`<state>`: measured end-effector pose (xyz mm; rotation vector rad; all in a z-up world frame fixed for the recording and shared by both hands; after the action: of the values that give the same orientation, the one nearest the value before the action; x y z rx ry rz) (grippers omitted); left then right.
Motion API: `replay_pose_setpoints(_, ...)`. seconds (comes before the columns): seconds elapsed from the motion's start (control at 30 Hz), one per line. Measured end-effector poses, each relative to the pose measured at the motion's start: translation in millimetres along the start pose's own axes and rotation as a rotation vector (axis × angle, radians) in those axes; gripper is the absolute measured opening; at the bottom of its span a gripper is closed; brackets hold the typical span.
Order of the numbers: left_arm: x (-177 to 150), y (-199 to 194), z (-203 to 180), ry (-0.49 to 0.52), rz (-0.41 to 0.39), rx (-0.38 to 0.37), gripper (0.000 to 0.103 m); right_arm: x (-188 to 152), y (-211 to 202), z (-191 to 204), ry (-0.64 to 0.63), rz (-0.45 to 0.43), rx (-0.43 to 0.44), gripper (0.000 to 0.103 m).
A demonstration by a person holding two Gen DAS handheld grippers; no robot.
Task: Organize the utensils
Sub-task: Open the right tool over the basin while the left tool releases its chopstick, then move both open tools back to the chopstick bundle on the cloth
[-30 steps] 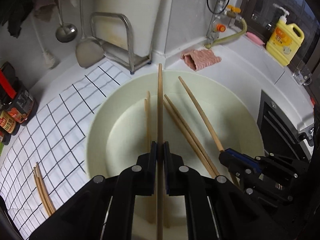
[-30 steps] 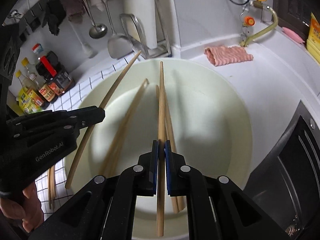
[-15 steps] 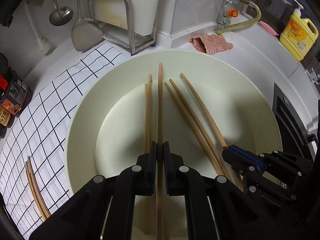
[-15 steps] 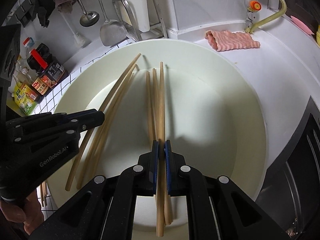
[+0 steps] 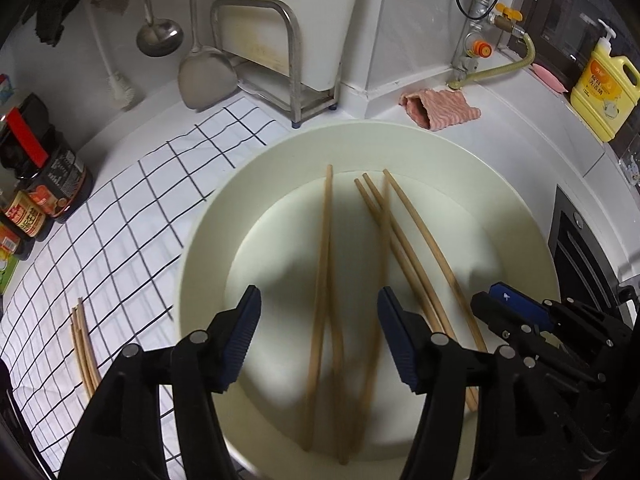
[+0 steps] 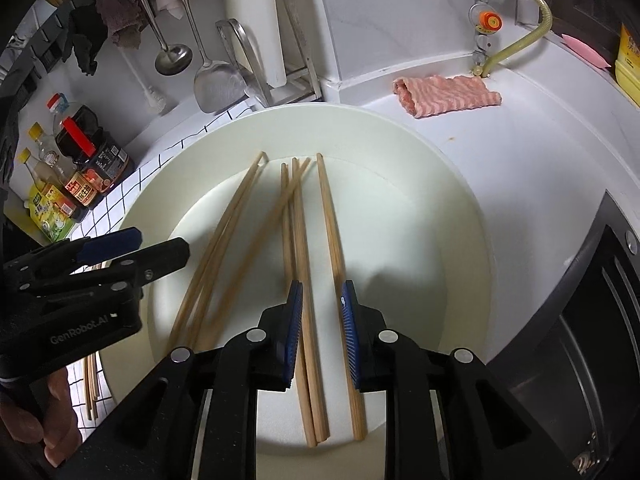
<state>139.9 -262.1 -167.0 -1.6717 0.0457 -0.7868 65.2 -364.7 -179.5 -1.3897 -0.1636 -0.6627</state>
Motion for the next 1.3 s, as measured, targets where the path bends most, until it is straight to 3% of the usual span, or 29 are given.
replay_pose_setpoints(0.8,-29.3,-83.5,32.1,-0.011,-0.109,0.012,0.063,-26.8,-57.0,44.8,-0.047,-0.052,-0.018,0.023)
replay_pose_setpoints(1.3,-73.0,-116.5,119.3,-0.129,-0.127,0.080,0.064,-41.4,-54.2,139.0,-0.188,-0.033,0.044,0.027)
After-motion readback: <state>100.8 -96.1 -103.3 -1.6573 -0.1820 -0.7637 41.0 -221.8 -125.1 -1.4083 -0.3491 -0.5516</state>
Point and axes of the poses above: each gripper's, at about its wrist camera, not at the fingertips, and y roughly the way its jaws point, z to its left, x to its top, the point moved 10 cm from there along y, roughly the way its jaws point, and after that the axes turned 1 degree about z, right-handed, at the moved point
